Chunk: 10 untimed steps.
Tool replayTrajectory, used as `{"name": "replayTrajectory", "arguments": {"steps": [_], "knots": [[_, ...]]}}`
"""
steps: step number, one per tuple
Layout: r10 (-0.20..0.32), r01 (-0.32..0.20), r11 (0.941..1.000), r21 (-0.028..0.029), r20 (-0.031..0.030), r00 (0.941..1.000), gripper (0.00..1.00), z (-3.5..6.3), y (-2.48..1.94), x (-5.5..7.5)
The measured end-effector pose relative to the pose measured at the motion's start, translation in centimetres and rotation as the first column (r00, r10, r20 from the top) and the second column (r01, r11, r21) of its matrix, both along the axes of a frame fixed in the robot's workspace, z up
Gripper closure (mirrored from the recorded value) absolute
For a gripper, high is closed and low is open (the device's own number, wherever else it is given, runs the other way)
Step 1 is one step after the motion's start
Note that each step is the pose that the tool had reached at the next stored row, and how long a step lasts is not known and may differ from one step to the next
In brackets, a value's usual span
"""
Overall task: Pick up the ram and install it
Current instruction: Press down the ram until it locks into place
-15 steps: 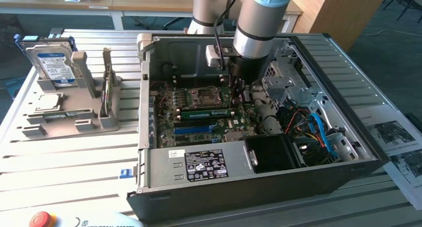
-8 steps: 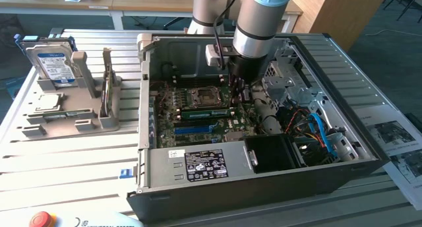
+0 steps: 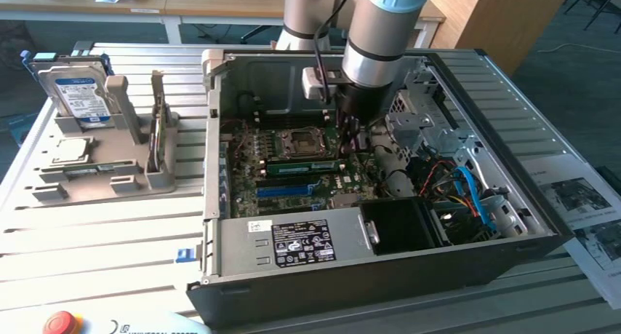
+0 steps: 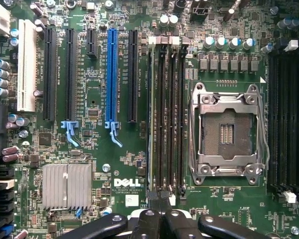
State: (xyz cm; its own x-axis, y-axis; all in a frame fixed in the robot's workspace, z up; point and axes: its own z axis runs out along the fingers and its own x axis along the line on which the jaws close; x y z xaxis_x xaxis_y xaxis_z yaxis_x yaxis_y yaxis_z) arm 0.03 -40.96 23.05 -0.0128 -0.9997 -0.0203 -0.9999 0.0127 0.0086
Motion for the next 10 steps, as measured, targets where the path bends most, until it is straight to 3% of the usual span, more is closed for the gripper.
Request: {"name": "replayTrajectory", "arguments": {"steps": [10], "knots": [[0.0, 0.0, 1.0, -0.0002, 0.0, 1.0, 0.9, -0.25, 0.02, 0.0]]}}
